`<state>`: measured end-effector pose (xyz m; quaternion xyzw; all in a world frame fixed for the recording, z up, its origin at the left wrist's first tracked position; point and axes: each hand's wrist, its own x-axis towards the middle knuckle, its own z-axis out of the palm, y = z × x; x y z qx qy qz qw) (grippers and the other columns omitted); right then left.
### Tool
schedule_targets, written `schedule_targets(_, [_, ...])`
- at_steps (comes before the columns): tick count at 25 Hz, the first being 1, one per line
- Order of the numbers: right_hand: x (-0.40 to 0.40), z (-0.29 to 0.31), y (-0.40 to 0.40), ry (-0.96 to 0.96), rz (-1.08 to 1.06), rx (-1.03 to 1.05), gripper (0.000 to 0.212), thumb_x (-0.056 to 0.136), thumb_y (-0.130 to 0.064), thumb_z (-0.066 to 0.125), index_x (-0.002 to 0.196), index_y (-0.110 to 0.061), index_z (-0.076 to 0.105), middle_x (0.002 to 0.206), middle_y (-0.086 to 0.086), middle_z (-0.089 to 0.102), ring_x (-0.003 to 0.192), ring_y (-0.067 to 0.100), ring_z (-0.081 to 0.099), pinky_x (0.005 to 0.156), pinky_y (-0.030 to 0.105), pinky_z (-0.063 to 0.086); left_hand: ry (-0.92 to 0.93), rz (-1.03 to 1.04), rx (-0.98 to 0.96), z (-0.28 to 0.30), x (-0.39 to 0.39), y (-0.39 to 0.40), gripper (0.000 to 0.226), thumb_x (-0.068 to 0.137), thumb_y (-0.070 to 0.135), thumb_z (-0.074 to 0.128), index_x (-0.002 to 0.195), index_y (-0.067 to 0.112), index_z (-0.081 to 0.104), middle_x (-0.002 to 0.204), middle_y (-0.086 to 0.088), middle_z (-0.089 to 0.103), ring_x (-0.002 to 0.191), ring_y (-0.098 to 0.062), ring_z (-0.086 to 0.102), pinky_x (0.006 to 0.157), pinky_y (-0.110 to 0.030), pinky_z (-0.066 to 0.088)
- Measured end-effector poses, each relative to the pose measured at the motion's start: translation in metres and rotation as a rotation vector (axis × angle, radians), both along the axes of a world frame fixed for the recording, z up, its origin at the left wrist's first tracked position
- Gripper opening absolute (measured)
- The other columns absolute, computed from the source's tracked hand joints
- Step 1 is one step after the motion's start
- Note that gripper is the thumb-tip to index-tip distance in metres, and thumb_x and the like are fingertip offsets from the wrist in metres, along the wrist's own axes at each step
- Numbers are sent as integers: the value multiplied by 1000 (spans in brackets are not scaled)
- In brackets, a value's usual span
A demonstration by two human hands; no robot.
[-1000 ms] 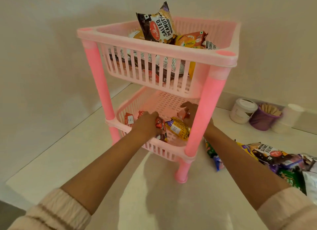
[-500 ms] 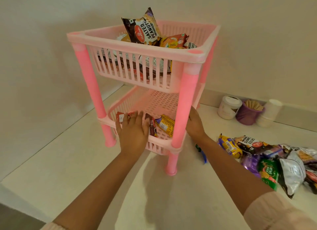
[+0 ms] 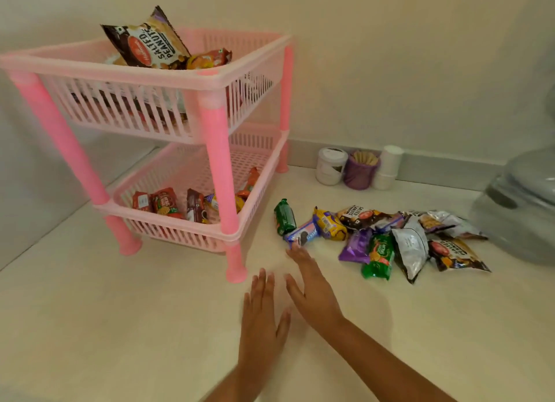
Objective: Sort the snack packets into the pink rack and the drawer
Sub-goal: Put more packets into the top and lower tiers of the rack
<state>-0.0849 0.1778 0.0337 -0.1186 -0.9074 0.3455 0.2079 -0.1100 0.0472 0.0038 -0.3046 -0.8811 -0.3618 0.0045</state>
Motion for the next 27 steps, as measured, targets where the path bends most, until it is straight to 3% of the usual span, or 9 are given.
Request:
schedule_targets(5, [75,-17,51,-79,-126,187,48,91,-21,48,138,-26,38,153,-11,14,143,7,1,116,23,7,-6,-162,-44,6,24,49,66,95,35,41,136,34,-11,146,15,-21,137,-2,-20,111,-19,-10])
schedule_targets(8, [113,-20,81,-69,-234,234,48,88,-19,54,135,-22,43,151,-6,23,143,11,7,117,32,11,-16,-228,-88,1,48,73,68,94,38,41,136,33,-13,145,15,-22,137,-2,-19,114,-22,-3])
schedule_targets(12, [151,-25,116,-38,-358,150,46,87,-20,55,132,-25,45,146,-19,17,143,6,10,115,27,17,-18,-258,-124,-1,71,110,72,93,44,40,133,34,-18,144,14,-25,137,-1,-17,113,-22,-4])
schedule_targets(15, [174,-27,150,-51,-463,124,50,86,-23,58,134,-26,42,150,-13,23,142,7,10,116,34,22,-2,-275,-119,3,84,141,75,92,46,42,133,35,-20,142,15,-30,142,-9,-15,114,-29,-5])
schedule_targets(18, [193,-26,186,-88,-541,131,53,85,-28,60,135,-24,41,153,-3,24,143,11,12,114,30,20,48,-232,-38,13,89,166,79,88,43,53,142,30,-4,148,11,-21,141,-11,-13,113,-39,-2])
schedule_targets(22, [205,-23,224,-141,-581,153,55,83,-30,63,134,-18,43,151,3,30,142,18,20,113,28,19,249,-224,-18,33,75,202,77,78,36,67,141,9,33,153,-16,22,141,-33,18,107,-49,18])
schedule_targets(27, [199,-22,242,-197,-512,318,68,82,-40,63,139,-15,37,146,11,38,139,29,28,114,39,22,328,-252,-115,52,60,239,65,81,29,67,138,10,40,153,-14,24,142,-34,18,111,-57,16])
